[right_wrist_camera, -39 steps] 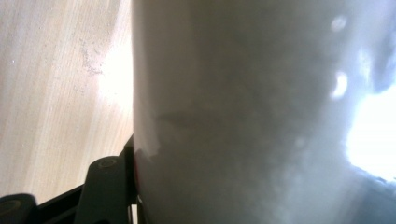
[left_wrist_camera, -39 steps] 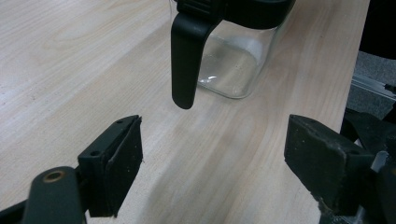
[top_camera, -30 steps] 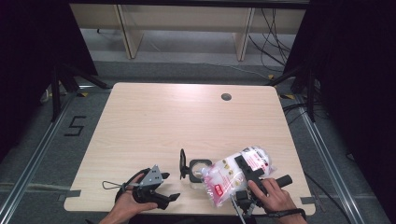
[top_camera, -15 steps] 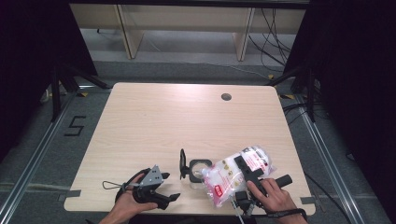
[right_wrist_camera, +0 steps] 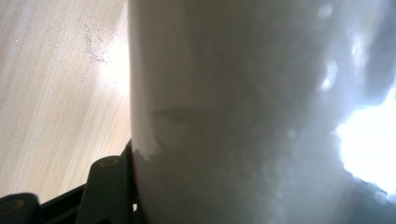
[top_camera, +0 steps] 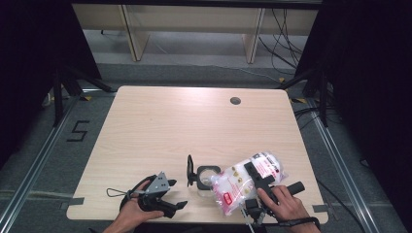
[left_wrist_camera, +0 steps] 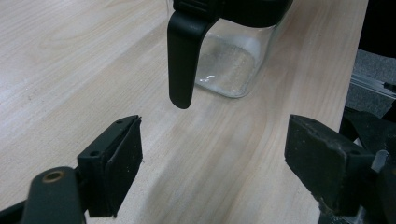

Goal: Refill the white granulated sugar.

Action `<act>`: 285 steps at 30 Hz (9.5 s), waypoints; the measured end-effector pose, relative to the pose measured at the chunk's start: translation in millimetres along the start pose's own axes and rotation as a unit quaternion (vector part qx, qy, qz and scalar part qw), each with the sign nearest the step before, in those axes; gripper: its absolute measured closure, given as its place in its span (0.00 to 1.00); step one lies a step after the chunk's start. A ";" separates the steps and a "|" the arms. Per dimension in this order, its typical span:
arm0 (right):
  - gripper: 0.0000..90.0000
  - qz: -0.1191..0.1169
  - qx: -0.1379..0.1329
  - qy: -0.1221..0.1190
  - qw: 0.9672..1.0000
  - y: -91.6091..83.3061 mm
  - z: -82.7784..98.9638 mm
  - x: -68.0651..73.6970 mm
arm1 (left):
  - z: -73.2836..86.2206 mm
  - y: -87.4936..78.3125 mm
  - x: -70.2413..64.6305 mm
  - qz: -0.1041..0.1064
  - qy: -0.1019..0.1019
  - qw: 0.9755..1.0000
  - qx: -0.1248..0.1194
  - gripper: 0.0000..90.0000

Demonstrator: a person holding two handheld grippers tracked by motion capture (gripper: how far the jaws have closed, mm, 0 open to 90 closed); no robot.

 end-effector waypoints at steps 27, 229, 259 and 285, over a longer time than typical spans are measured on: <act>0.47 0.006 0.000 0.000 1.000 -1.0 1.8 -1.9 | 0.2 0.4 0.4 0.001 -0.002 1.000 0.003 0.21; 0.50 0.028 -0.017 -0.029 0.999 -2.9 5.9 -8.7 | 1.0 -4.0 5.9 0.000 0.006 1.000 -0.001 0.21; 0.50 0.030 -0.013 -0.033 0.999 -4.0 6.6 -9.3 | 1.3 -3.2 4.7 0.000 -0.005 1.000 -0.007 0.21; 0.52 0.036 -0.016 -0.021 0.999 -4.1 8.9 -11.1 | 1.5 -3.0 4.6 -0.001 -0.010 1.000 -0.009 0.21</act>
Point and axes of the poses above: each handheld gripper's, and its own axes: y roughly forward along the jaws, z roughly out of its underside, x roughly to its left, the point moved 1 cm from there along y, roughly forward along the jaws, and after that the axes turned 11 degrees about z, right-handed, at the moved point
